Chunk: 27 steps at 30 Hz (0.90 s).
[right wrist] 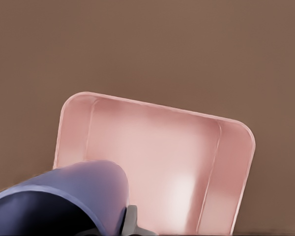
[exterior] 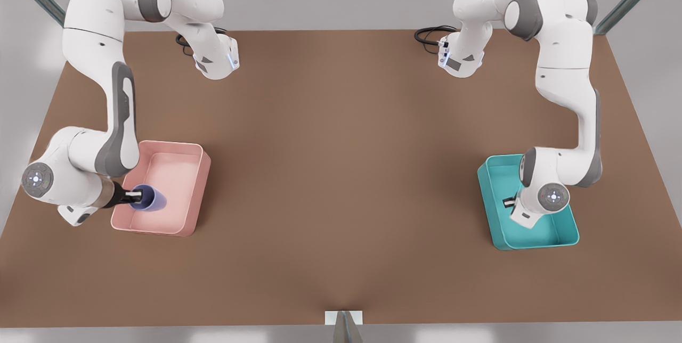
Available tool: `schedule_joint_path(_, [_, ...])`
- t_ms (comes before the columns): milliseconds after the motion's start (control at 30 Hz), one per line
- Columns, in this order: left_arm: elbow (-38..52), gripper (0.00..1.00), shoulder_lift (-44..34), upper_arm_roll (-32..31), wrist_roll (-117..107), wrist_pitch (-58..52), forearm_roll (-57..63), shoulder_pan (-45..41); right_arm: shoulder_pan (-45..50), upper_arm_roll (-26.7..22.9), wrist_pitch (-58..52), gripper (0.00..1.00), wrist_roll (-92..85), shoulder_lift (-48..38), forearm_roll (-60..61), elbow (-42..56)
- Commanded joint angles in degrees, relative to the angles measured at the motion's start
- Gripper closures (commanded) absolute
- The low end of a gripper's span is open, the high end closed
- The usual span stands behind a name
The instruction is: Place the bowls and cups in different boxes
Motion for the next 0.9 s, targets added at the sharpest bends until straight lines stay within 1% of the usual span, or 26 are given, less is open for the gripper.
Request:
schedule_joint_path(0, [-0.09, 0.79, 0.81, 0.0, -0.57, 4.94, -0.23, 0.27, -0.07, -0.04, 1.8, 0.79, -22.03, 0.04, -1.45, -1.7])
schedule_joint_path(33, [-0.09, 0.79, 1.43, 0.0, -0.48, 5.21, -0.23, 0.45, -0.07, 0.05, 3.65, 0.79, -22.03, -0.05, -1.45, -3.2])
schedule_joint_path(67, [-0.09, 0.76, 1.86, 0.0, -0.48, 5.38, -0.23, 0.62, -0.07, 0.05, 4.87, 0.79, -22.03, -0.05, -1.36, -4.08])
schedule_joint_path(100, [-0.09, 0.7, 1.95, 0.0, -0.48, 5.47, -0.23, 0.71, -0.07, 0.05, 8.12, 0.79, -22.03, -0.05, -1.36, -6.1])
schedule_joint_path(133, [-0.09, 0.16, 1.95, 0.0, -0.48, 5.47, -0.23, 0.71, -0.07, 0.05, 10.67, 0.79, -22.03, -0.05, -1.36, -7.5])
schedule_joint_path(167, [-0.09, 0.0, 1.95, 0.0, -0.48, 5.38, -0.15, 0.71, -0.16, -0.03, 13.92, 0.79, -22.03, -0.05, -1.36, -9.43])
schedule_joint_path(233, [0.09, 0.0, 1.51, 0.0, -0.57, 5.12, -0.23, 0.8, -0.95, 0.05, 17.44, 0.79, -22.03, 0.3, -1.36, -11.55])
schedule_joint_path(267, [0.09, 0.0, -0.76, 0.0, -0.4, 3.46, -0.67, 0.8, -0.95, 0.05, 18.85, 0.79, -22.03, 0.3, -1.36, -12.77])
schedule_joint_path(333, [0.52, 0.0, -7.01, -0.96, -0.4, -3.76, -2.96, 0.62, -0.95, 0.05, 21.75, 0.79, -21.94, 0.3, -0.92, -14.89])
schedule_joint_path(400, [0.96, 0.0, -10.17, -2.28, -0.31, -7.1, -3.4, 0.62, -0.95, 0.05, 23.6, 0.79, -21.85, 0.56, -0.74, -16.38])
schedule_joint_path(467, [5.09, 0.0, -13.25, -4.39, 1.0, -12.1, -9.72, -0.25, -0.95, 0.05, 23.6, 0.79, -21.68, 0.56, -0.66, -16.73])
schedule_joint_path(500, [9.48, 0.0, -15.18, -6.41, 5.66, -19.56, -13.23, -1.74, -0.95, 0.05, 23.42, 0.68, -21.67, 0.56, -0.57, -16.91])
schedule_joint_path(533, [9.75, 0.0, -18.17, -6.5, 12.41, -23.61, -13.5, -4.99, -1.13, 0.05, 23.33, 0.11, -21.94, 0.65, -0.66, -16.91])
schedule_joint_path(567, [10.89, 0.0, -19.75, -6.59, 15.69, -27.21, -13.85, -6.67, -1.3, 0.14, 23.16, 0.0, -21.94, 0.74, -0.66, -16.91])
schedule_joint_path(600, [13.88, 0.0, -19.76, -6.59, 15.69, -31.09, -16.32, -6.93, -1.3, 0.14, 23.07, 0.0, -21.94, 0.74, -0.66, -16.91])
schedule_joint_path(667, [19.24, 0.0, -18.7, -6.68, 15.69, -36.72, -16.41, -7.02, -1.22, 0.14, 22.98, 0.0, -21.94, 0.74, -0.66, -16.91])
schedule_joint_path(700, [19.42, 0.0, -18.79, -6.68, 15.69, -36.81, -16.32, -6.67, -1.22, 0.14, 22.98, 0.0, -21.94, 0.91, -0.66, -16.91])
schedule_joint_path(767, [21.0, 0.0, -18.97, -6.86, 15.69, -40.41, -16.14, -6.85, -1.13, 0.32, 22.63, 0.0, -21.59, 0.74, -0.66, -16.73])
schedule_joint_path(867, [21.0, 0.0, -19.14, -7.03, 15.6, -42.25, -16.23, -7.02, -0.86, 0.58, 19.64, 0.0, -21.23, -0.23, -0.57, -16.21])
